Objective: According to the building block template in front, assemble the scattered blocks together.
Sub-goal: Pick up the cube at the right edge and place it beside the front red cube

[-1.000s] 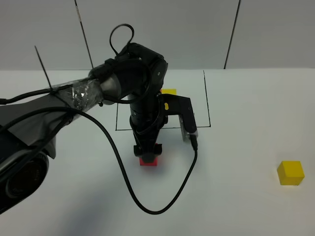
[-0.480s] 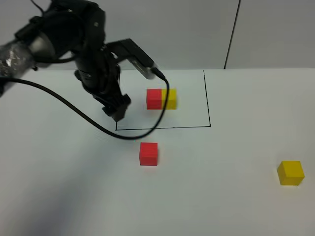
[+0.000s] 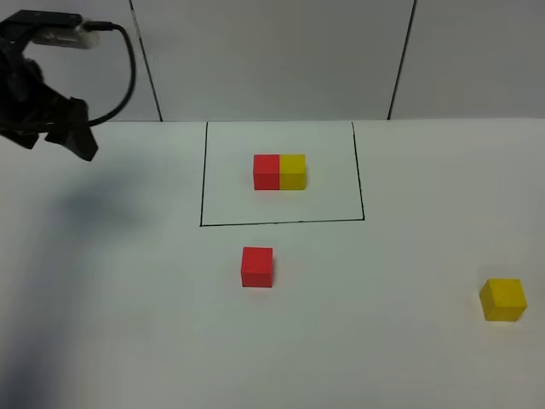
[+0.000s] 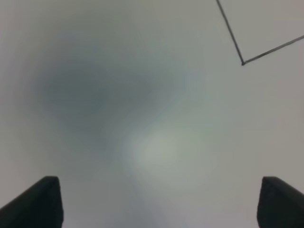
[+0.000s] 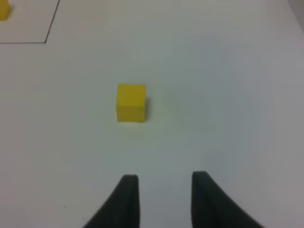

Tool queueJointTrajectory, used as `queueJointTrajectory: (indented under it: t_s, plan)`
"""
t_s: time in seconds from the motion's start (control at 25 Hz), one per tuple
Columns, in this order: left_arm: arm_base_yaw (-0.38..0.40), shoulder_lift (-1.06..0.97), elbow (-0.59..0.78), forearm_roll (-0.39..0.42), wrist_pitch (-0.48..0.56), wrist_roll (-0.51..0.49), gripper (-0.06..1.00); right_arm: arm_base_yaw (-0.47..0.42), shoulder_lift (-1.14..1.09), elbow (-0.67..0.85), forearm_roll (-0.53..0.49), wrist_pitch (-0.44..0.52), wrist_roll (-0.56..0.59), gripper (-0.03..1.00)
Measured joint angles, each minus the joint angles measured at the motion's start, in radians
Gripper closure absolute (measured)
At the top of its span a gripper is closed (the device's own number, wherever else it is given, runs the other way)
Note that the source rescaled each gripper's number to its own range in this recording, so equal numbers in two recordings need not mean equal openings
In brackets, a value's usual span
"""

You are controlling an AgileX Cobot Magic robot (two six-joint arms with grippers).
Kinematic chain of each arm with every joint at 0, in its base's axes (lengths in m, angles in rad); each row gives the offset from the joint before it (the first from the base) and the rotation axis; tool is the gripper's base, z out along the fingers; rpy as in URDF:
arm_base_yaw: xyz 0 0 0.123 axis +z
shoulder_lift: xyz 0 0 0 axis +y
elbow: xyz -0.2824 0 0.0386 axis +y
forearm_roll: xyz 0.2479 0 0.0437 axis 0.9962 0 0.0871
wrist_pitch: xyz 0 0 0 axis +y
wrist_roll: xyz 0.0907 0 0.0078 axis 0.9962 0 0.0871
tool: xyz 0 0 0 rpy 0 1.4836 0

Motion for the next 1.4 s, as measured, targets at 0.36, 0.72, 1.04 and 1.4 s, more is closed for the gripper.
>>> queueJointTrajectory:
  t_s: [0.36,0.72,1.04,1.4]
  plan:
    - [0.04,-0.26,0.331,-0.005,-0.192,0.003,0.1,0.0,0.0,0.0,0.0,0.0,0.0,0.97]
    - [0.04,-0.659,0.651,0.031,-0.285,-0.055,0.18,0.0,0.0,0.0,0.0,0.0,0.0,0.97]
    - [0.04,-1.047,0.896,0.021,-0.37,-0.104,0.21,0.0,0.0,0.0,0.0,0.0,0.0,0.97]
    - [0.0,-1.386,1.033,0.047,-0.216,-0.205,0.21,0.0,0.0,0.0,0.0,0.0,0.0,0.97]
